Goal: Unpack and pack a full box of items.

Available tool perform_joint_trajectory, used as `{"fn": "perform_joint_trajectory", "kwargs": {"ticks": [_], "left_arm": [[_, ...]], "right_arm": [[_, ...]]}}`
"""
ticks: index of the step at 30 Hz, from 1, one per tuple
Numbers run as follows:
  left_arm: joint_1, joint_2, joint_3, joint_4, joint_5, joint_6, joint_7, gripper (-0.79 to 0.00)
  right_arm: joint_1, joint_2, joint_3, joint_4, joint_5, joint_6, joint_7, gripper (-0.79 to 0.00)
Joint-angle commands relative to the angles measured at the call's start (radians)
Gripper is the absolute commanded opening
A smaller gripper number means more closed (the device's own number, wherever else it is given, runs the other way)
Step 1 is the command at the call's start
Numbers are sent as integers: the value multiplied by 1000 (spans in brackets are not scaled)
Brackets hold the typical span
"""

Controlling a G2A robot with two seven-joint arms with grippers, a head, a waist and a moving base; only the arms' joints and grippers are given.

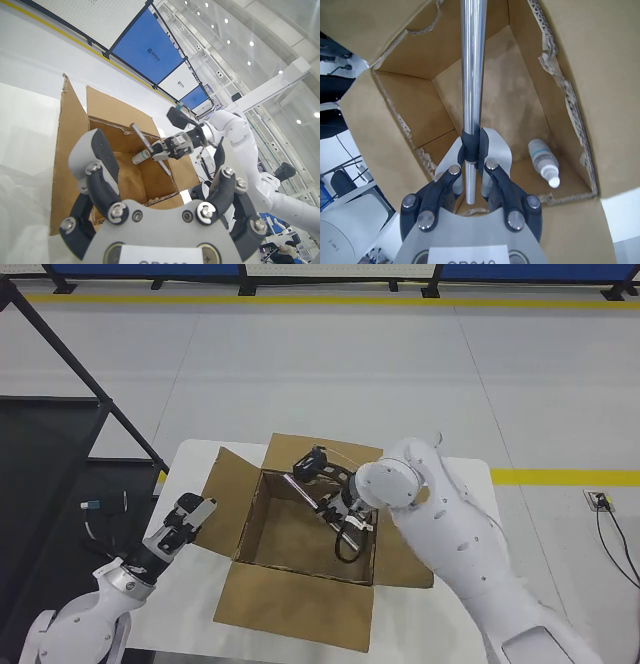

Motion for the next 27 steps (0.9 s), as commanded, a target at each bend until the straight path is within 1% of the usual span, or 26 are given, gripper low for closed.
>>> {"fn": "perform_joint_trajectory", "kwargs": {"ticks": [1,4,9,12,14,17,23,27], "left_arm": [[-7,1,7,2,-2,-1,-6,0],[-25,1,28,5,-1,-1,-18,0],[-55,2,62,17,7,2,-30,0],[-71,2,81,26,11,5,-34,0],[-81,2,92,29,15,7,-35,0],[-91,2,102,33,18,11,-35,0],[-97,4,102,39,23,19,-34,0],[-94,5,103,39,25,22,-27,0]], "right_arm": [[-126,34,109,-237,-55,37,53,-785],[-298,76,241,-457,-157,96,57,-785],[-468,113,391,-627,-218,152,57,-785],[-542,130,462,-657,-242,184,57,-785],[-568,137,491,-647,-225,189,57,-785],[-575,146,508,-589,-234,201,57,-785],[-538,152,486,-442,-232,231,42,-785],[-507,152,447,-345,-238,252,17,-785]]}}
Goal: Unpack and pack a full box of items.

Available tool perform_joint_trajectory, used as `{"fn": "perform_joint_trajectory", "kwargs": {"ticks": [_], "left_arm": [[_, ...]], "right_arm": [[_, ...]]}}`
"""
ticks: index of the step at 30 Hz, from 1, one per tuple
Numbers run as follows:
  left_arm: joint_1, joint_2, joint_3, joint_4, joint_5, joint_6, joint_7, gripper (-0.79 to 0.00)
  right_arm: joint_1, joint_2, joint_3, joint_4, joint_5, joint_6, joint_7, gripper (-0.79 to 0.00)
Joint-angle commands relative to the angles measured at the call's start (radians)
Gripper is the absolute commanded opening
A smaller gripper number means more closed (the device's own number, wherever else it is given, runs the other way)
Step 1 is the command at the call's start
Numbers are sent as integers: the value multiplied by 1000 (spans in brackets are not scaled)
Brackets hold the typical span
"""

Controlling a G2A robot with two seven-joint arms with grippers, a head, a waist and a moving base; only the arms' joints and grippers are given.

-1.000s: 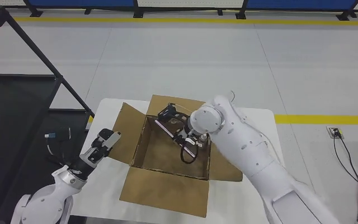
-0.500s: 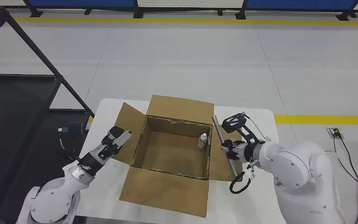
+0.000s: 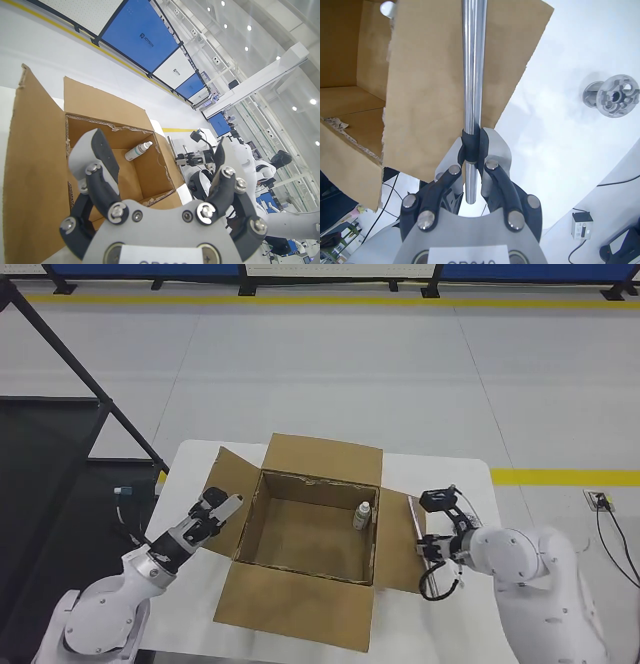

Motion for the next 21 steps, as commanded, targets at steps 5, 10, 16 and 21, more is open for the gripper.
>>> {"fn": "perform_joint_trajectory", "kwargs": {"ticks": [5,10,16,21], "left_arm": [[-3,2,3,3,2,5,1,0],[-12,2,14,10,2,6,0,0],[-22,4,17,19,1,9,-5,0],[-25,6,18,20,1,13,-7,0]], "right_arm": [[25,5,-14,95,-25,40,-24,-785],[37,11,-17,158,-60,74,-30,-785],[49,18,-14,221,-74,80,-65,-785],[60,26,-17,268,-109,64,-94,-785]]}}
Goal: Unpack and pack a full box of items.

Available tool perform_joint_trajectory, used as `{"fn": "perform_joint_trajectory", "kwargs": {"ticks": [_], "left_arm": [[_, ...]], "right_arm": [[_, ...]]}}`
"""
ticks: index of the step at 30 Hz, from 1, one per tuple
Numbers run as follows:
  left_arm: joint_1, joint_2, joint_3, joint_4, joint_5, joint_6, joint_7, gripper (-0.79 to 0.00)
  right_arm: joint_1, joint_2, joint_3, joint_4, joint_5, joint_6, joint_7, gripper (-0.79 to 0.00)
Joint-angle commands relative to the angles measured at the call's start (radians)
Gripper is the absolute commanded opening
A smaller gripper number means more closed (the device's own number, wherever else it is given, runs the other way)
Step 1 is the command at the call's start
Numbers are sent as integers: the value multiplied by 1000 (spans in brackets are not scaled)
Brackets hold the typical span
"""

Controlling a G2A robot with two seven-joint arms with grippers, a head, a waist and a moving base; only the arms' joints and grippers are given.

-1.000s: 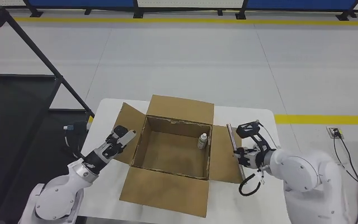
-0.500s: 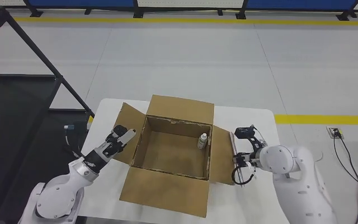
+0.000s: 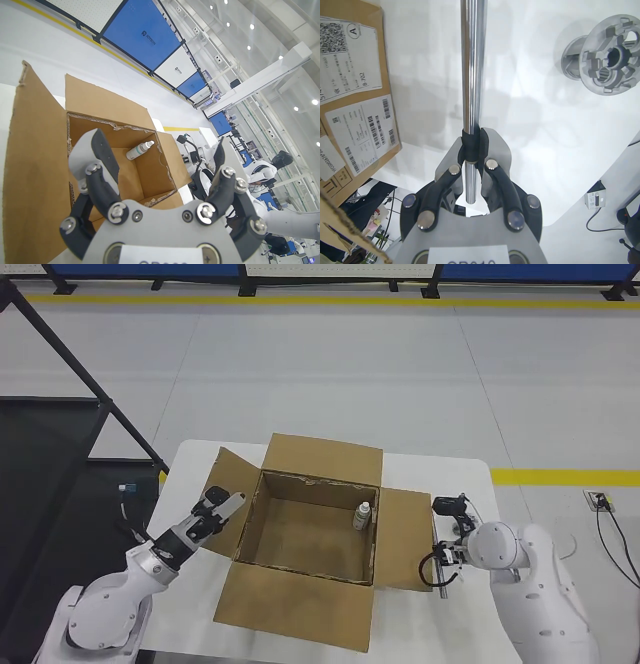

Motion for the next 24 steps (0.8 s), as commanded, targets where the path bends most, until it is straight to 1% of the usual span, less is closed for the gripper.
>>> {"fn": "perform_joint_trajectory", "kwargs": {"ticks": [1,7,11,18,19,20,24], "left_arm": [[-1,0,0,1,-1,1,-1,0],[-8,2,3,6,-1,5,-3,0],[-14,3,10,10,0,7,-3,0],[-26,4,23,19,3,10,-2,0],[-27,4,23,20,2,11,-1,0],[-28,4,24,20,2,11,0,0],[-26,5,23,21,1,11,3,0]], "right_arm": [[4,2,-5,14,-17,-6,-6,-785],[9,9,-6,56,-46,-3,-36,-785],[6,15,5,80,-39,-20,-55,-785],[15,19,-9,111,-31,-29,-54,-785],[18,19,-11,117,-25,-34,-53,-767],[21,20,-12,125,-23,-37,-55,-696],[35,21,-17,164,-3,-47,-70,-671]]}}
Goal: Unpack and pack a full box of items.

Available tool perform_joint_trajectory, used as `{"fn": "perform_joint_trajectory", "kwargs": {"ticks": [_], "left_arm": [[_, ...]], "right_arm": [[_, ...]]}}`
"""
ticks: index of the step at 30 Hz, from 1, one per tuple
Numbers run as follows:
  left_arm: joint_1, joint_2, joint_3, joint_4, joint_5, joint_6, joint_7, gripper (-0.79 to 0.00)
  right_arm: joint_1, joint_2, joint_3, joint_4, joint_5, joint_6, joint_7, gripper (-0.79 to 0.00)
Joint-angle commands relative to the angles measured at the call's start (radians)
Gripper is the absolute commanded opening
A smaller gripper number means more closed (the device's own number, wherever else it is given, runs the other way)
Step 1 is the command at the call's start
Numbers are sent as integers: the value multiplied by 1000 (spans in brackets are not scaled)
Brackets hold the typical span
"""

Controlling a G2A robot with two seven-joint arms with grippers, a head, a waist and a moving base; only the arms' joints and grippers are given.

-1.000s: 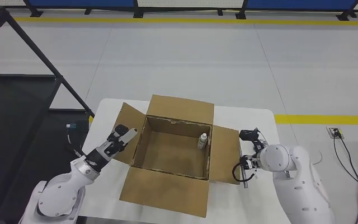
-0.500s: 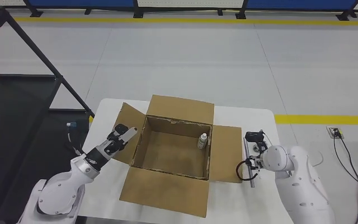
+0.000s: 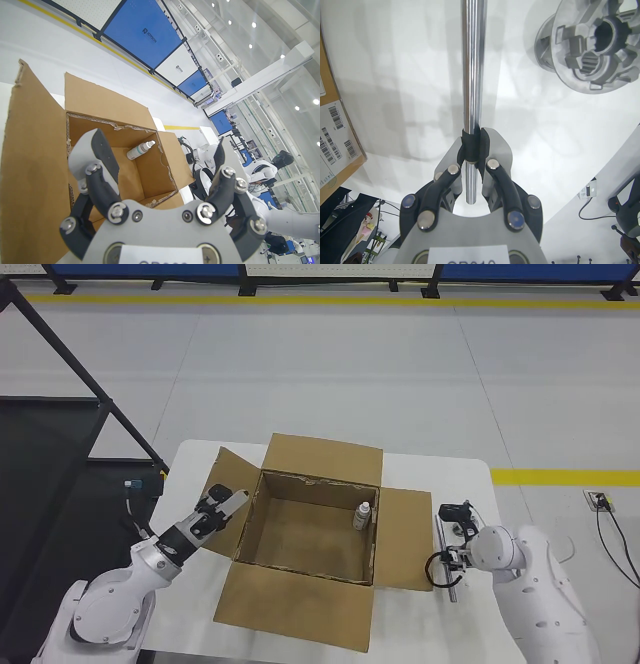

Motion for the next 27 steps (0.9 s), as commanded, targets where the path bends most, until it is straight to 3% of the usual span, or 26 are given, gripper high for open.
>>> {"fn": "perform_joint_trajectory", "kwargs": {"ticks": [1,8,12,14,16,19,20,27], "left_arm": [[3,0,-2,0,-1,-1,2,0],[15,3,-15,-10,-3,-1,7,0],[20,4,-22,-15,-6,-2,9,0],[23,5,-24,-17,-7,-2,10,0],[25,6,-26,-19,-6,-1,10,0],[26,7,-27,-22,-6,-3,9,0],[26,7,-28,-24,-6,-3,9,0],[35,9,-32,-35,-11,-8,9,0]], "right_arm": [[6,1,-2,17,7,-5,-7,-671],[35,3,-12,94,42,-31,-27,-634],[49,5,-20,120,58,-35,-33,-554],[50,6,-21,118,60,-30,-39,-446],[48,9,-19,98,51,-16,-42,-406],[32,16,0,14,28,23,-49,-314],[21,19,10,-33,21,36,-50,-194],[-71,38,59,-426,-119,141,5,-169]]}}
